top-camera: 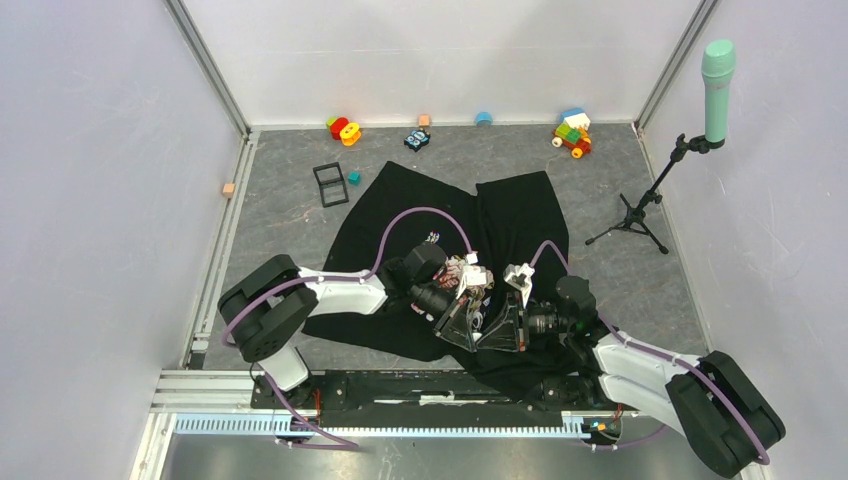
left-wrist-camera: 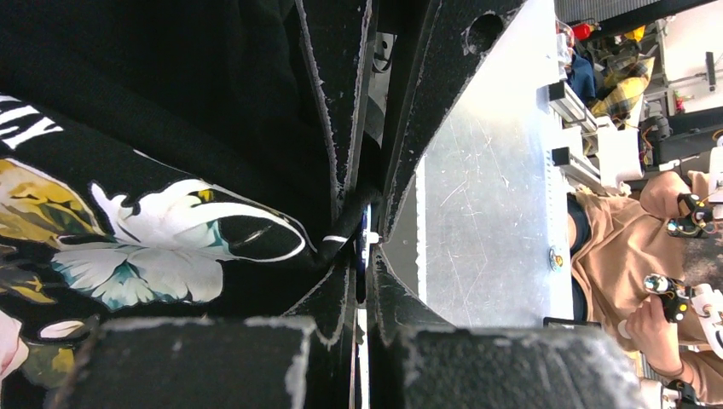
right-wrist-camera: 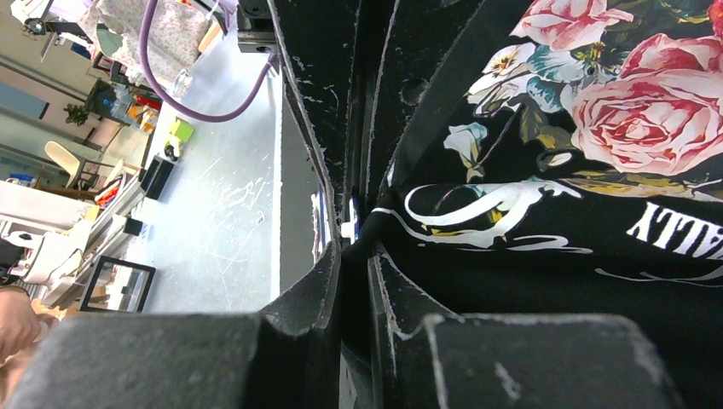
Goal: Pin the brooch onto the clothing
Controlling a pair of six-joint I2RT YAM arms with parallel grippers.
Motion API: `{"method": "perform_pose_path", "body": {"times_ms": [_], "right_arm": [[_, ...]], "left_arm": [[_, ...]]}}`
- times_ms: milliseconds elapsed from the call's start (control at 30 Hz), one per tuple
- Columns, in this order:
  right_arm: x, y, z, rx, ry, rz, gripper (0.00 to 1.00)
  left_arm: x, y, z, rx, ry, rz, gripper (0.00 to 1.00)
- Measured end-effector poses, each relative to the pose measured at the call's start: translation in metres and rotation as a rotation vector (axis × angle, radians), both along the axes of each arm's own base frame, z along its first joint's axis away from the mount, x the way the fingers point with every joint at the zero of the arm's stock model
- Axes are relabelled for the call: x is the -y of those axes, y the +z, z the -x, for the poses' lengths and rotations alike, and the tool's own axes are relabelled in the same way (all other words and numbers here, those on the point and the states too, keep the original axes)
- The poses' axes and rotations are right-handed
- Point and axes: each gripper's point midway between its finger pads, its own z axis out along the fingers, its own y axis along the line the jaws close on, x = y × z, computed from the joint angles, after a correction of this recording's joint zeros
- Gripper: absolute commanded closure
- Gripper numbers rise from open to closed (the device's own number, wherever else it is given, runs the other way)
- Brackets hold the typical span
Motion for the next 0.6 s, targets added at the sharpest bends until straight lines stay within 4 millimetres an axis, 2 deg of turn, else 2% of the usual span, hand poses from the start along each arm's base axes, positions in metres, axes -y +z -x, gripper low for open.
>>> {"method": "perform_pose_path", "body": {"times_ms": [600], "right_arm": [[0.001, -0.011, -0.004, -0.043, -0.033, 0.032, 0.94]], "left_arm": [[0.000, -0.006, 0.000, -0.014, 0.001, -0.021, 0.98]]}}
